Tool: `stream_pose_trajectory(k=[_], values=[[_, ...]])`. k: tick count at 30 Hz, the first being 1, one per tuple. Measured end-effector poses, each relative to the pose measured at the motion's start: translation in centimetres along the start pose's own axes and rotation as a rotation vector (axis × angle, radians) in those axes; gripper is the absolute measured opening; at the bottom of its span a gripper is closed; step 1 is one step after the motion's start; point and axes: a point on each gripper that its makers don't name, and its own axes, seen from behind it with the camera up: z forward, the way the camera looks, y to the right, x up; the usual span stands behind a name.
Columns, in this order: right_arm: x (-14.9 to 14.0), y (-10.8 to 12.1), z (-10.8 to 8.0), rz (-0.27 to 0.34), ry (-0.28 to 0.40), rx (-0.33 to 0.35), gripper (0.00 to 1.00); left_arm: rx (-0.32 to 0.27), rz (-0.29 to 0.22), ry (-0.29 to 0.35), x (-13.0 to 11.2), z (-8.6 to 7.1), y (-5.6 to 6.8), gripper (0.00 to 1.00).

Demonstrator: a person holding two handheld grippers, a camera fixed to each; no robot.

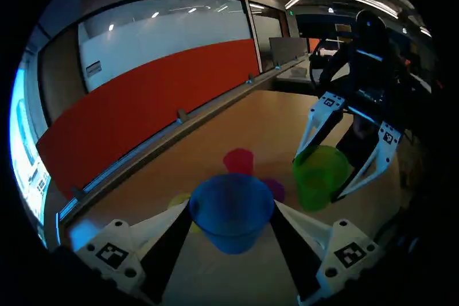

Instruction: Pour water

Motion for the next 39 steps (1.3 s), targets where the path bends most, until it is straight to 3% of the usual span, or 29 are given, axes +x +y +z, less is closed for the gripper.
stream_pose_trajectory(k=[11, 20, 27, 39], values=[[-3.2, -0.3, 1.0, -0.02, -0.09, 0.049, 0.91, -0.036, 0.036, -0.113, -4.2, 2.7, 0.4, 0.9], [-5.3, -0.2, 1.3, -0.024, -0.138, 0.074, 0.92, -0.074, 0.042, -0.165, -6.3, 4.9, 1.3, 0.89], [-6.8, -0.3, 1.4, -0.02, -0.167, 0.086, 0.92, -0.09, 0.037, -0.191, -7.7, 6.4, 1.6, 0.89], [-8.9, -0.4, 2.0, -0.007, -0.209, 0.095, 0.92, -0.107, 0.03, -0.21, -9.3, 7.5, 2.0, 0.89]])
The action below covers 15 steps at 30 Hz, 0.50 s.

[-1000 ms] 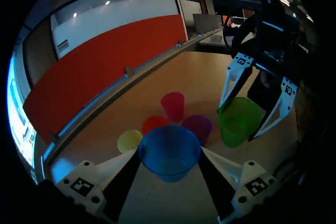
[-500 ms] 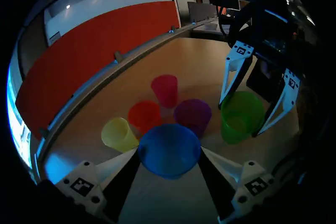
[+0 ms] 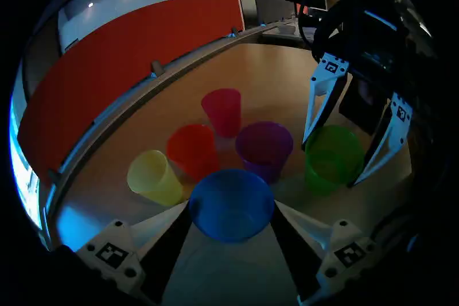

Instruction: Pour water

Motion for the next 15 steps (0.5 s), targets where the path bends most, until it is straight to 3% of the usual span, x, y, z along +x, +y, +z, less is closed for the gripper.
stream_pose_trajectory(k=[15], values=[[-1.3, 0.5, 0.8, 0.018, -0.02, -0.015, 0.92, -0.013, -0.019, 0.004, -1.3, 0.8, 0.3, 0.89]])
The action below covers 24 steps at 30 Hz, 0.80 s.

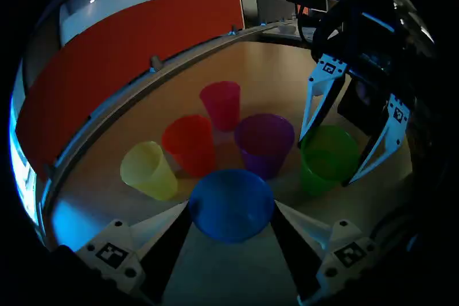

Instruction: Pour water

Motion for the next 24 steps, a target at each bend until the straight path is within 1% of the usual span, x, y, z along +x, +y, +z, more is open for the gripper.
stream_pose_trajectory(k=[7, 15, 20, 24], values=[[-0.7, 0.1, 0.2, 0.002, -0.013, -0.008, 0.92, -0.006, -0.003, -0.002, -0.6, 0.3, 0.1, 0.89], [-0.9, 0.1, 0.3, 0.013, -0.011, -0.007, 0.92, -0.018, -0.028, -0.009, -0.9, 0.3, -0.1, 0.89], [-1.2, 0.1, 0.2, 0.021, -0.015, -0.007, 0.93, -0.022, -0.037, -0.027, -1.6, 0.5, 0.0, 0.89], [-1.4, 0.0, 0.1, 0.031, -0.022, -0.013, 0.97, -0.029, -0.043, -0.037, -2.1, 0.7, 0.3, 0.89]])
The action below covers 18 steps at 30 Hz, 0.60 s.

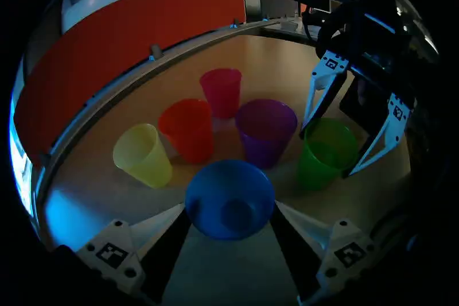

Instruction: Pour water

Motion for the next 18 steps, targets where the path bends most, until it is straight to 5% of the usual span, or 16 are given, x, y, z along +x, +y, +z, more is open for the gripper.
stream_pose_trajectory(k=[18], values=[[-1.5, 0.6, -3.1, 0.069, 0.027, -0.092, 1.0, 0.032, -0.02, -0.008, -1.7, -2.6, 0.6, 0.89]])
